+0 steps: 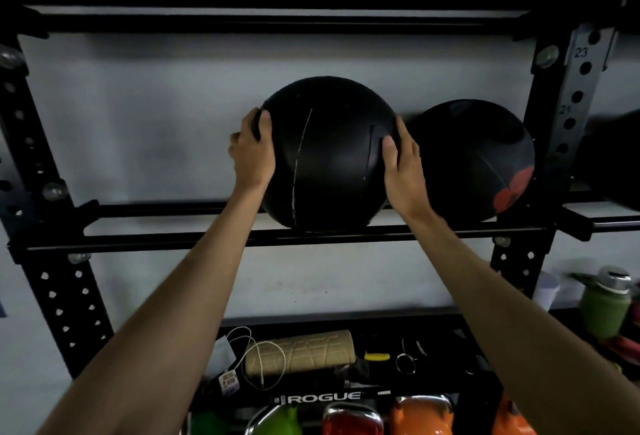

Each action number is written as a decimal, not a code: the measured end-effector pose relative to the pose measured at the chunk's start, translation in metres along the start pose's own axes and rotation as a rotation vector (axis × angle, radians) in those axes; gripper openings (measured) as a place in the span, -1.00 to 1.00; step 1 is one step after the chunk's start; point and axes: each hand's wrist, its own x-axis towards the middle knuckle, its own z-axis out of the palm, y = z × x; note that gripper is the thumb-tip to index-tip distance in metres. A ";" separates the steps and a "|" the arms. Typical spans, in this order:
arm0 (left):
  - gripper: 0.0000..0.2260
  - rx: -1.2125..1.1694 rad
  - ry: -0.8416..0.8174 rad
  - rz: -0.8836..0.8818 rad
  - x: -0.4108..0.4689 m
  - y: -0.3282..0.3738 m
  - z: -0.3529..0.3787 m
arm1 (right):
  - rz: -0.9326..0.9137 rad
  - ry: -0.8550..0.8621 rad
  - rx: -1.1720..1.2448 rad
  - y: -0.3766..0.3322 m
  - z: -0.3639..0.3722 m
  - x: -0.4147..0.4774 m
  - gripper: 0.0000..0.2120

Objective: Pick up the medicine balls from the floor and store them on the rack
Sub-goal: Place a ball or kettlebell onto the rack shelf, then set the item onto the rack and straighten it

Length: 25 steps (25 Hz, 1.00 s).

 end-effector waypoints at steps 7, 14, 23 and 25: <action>-0.36 0.099 -0.185 0.117 -0.012 -0.019 -0.012 | 0.126 0.019 -0.030 0.011 0.005 -0.003 -0.48; -0.67 0.240 -0.025 0.244 -0.130 -0.068 -0.044 | 0.059 0.080 -0.163 0.013 0.025 -0.114 -0.65; -0.87 0.496 -0.432 -0.146 -0.333 -0.192 -0.103 | 0.262 -0.430 -0.346 0.069 0.107 -0.328 -0.73; -0.87 0.557 -0.533 -0.289 -0.369 -0.218 -0.111 | 0.370 -0.548 -0.361 0.081 0.118 -0.375 -0.76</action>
